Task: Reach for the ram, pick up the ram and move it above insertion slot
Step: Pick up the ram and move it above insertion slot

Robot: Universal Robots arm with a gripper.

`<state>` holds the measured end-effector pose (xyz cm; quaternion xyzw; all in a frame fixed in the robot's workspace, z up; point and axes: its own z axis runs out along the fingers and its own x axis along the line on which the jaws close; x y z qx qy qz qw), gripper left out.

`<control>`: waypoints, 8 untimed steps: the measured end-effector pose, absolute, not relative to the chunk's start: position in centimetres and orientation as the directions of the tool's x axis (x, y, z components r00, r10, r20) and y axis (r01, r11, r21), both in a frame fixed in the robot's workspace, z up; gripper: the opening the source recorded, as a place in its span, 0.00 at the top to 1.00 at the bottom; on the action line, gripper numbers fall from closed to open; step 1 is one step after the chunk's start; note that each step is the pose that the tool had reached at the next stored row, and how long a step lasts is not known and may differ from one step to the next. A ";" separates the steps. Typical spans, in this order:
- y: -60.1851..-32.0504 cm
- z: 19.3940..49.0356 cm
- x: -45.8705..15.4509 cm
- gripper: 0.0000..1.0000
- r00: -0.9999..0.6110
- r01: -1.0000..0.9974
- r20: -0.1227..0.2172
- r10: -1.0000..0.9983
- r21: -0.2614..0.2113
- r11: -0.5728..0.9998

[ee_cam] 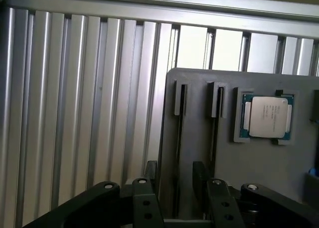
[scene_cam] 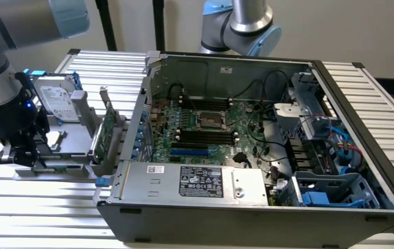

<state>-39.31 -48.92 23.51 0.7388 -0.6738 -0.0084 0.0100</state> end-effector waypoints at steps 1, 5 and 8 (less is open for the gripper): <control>-48.9 23.4 -39.3 0.58 0.092 -0.995 0.001 -0.996 0.026 -0.092; -48.9 22.6 -39.3 0.58 0.091 -0.995 0.001 -0.996 0.026 -0.091; -48.8 22.1 -39.3 0.58 0.091 -0.995 0.001 -0.996 0.026 -0.091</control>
